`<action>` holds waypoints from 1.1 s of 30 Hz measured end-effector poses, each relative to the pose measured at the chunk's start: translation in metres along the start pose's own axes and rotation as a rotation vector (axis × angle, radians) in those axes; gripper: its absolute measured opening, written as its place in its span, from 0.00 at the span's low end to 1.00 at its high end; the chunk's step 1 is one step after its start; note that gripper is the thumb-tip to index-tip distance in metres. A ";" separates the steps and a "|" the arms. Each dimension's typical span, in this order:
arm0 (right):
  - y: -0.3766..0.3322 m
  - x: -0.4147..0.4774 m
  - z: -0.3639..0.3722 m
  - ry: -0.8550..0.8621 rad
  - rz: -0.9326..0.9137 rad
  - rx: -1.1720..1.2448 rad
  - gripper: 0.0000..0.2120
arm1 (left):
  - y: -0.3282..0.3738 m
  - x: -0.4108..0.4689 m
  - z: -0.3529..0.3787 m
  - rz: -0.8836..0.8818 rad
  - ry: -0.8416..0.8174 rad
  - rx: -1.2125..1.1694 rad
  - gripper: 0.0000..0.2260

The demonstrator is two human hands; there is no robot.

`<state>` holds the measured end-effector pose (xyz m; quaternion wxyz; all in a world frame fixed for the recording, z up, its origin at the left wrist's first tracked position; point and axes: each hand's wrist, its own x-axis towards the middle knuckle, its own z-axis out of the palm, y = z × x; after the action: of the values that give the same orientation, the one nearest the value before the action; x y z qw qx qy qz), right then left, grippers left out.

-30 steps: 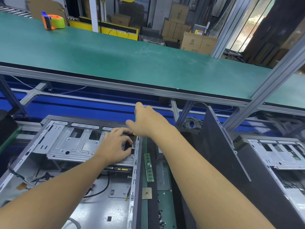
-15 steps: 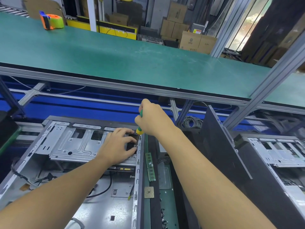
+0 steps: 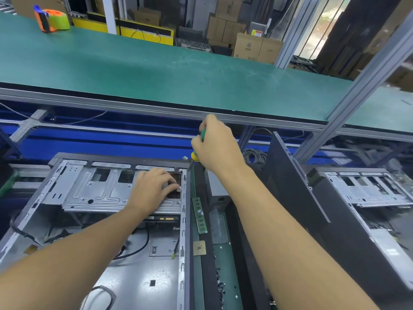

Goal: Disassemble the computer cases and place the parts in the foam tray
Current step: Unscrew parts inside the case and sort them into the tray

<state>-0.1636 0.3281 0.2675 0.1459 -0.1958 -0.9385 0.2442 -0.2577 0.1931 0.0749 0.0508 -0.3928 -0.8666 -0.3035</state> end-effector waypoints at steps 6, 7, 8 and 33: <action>0.022 -0.009 -0.027 0.084 0.043 0.021 0.07 | 0.064 0.005 -0.011 0.301 -0.031 -0.118 0.04; 0.027 -0.011 -0.031 0.082 0.062 0.008 0.08 | 0.083 0.004 -0.008 0.377 -0.172 -0.124 0.05; 0.032 -0.014 -0.035 0.075 0.079 -0.017 0.08 | 0.102 0.001 -0.003 0.432 -0.361 -0.111 0.06; 0.039 -0.056 0.009 -0.278 0.277 0.721 0.11 | -0.003 -0.066 -0.059 0.034 -0.054 0.143 0.09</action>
<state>-0.1061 0.3313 0.2304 0.0425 -0.2216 -0.7682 0.5991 -0.2232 0.1147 0.0999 0.0605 -0.4109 -0.8803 -0.2294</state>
